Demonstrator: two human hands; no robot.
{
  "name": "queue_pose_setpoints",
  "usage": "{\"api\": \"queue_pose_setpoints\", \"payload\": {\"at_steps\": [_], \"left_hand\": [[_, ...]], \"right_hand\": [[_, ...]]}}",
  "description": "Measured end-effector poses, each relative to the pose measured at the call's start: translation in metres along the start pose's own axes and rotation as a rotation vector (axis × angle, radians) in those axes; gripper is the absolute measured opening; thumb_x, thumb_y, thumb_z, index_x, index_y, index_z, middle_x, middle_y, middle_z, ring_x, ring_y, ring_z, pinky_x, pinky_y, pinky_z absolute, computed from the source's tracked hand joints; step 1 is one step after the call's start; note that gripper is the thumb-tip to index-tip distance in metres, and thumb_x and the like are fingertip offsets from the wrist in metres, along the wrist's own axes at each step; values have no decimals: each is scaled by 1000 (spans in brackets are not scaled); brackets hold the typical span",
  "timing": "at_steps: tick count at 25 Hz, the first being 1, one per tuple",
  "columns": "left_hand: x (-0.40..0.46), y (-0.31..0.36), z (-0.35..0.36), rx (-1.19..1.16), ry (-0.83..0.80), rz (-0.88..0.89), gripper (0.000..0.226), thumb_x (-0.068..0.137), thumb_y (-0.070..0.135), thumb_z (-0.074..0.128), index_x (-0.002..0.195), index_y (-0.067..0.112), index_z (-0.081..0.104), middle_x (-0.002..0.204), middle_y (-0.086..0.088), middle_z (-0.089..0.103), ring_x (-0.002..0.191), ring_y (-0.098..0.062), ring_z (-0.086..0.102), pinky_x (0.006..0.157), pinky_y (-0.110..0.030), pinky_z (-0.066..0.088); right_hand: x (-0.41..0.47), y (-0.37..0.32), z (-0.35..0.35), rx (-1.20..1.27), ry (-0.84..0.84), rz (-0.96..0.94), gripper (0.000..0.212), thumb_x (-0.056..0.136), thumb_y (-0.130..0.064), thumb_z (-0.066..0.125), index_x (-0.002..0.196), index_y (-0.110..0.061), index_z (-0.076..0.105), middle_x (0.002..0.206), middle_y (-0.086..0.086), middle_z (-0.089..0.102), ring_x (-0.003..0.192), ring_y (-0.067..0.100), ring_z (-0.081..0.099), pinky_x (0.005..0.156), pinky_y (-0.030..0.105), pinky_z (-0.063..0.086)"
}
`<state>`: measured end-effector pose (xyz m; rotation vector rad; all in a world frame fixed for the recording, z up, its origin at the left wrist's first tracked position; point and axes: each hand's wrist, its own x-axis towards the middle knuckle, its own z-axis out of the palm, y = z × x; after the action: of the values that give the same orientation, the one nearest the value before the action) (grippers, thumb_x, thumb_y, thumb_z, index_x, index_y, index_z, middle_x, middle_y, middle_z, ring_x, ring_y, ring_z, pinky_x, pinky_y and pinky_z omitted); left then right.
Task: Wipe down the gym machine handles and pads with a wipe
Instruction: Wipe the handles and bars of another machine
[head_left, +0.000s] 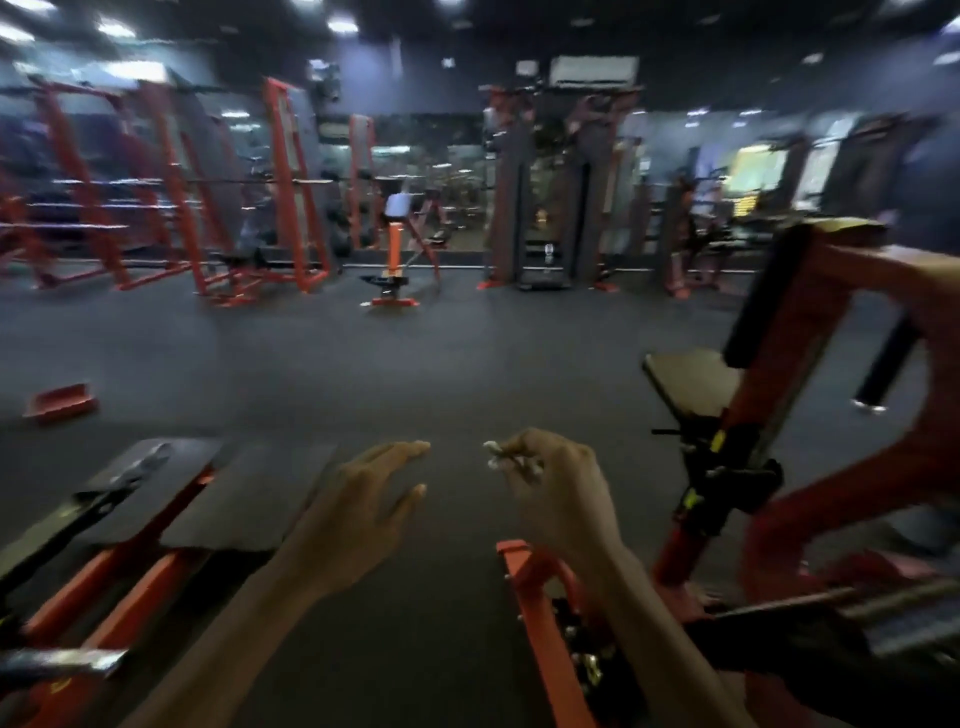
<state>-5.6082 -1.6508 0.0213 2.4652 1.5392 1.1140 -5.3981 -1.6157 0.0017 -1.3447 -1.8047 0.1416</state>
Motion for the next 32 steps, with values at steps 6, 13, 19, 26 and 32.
{"api": "queue_pose_setpoints", "payload": {"at_steps": [6, 13, 19, 26, 32], "left_hand": [[124, -2, 92, -357, -153, 203, 46, 81, 43, 53, 121, 20, 62, 120, 13, 58, 107, -4, 57, 86, -11, 44], [196, 83, 184, -754, -443, 658, 50, 78, 37, 54, 122, 14, 62, 116, 12, 55, 100, 3, 53, 83, -14, 46], [187, 151, 219, -1069, -735, 994, 33, 85, 23, 59, 115, 9, 64, 103, 10, 61, 89, 1, 62, 76, -1, 41], [115, 186, 258, -906, -872, 1360, 53, 94, 44, 36, 138, 16, 46, 146, 2, 42, 136, -7, 33, 115, -23, 23], [115, 185, 290, -852, -851, 1424, 92, 80, 77, -1, 142, 23, 39, 153, 8, 28, 144, -5, 8, 119, -42, 17]], "right_hand": [[4, 36, -25, -180, 122, 204, 14, 87, -30, 60, 83, -17, 64, 82, -3, 66, 72, 12, 60, 63, 35, 52], [-19, 47, -54, -422, 413, 515, 19, 88, -30, 53, 85, -15, 64, 84, -2, 66, 76, 13, 62, 64, 35, 51], [-52, -17, -88, -694, 821, 641, 18, 85, -24, 59, 97, -19, 72, 96, -5, 71, 84, 3, 65, 75, 19, 53], [-105, -45, -169, -1247, 860, 849, 20, 77, 2, 63, 77, -15, 75, 85, 4, 72, 81, 23, 61, 71, 21, 37], [-115, -30, -159, -1268, 712, 895, 24, 76, 8, 66, 82, -14, 74, 86, 7, 67, 85, 23, 59, 70, 27, 45]]}}
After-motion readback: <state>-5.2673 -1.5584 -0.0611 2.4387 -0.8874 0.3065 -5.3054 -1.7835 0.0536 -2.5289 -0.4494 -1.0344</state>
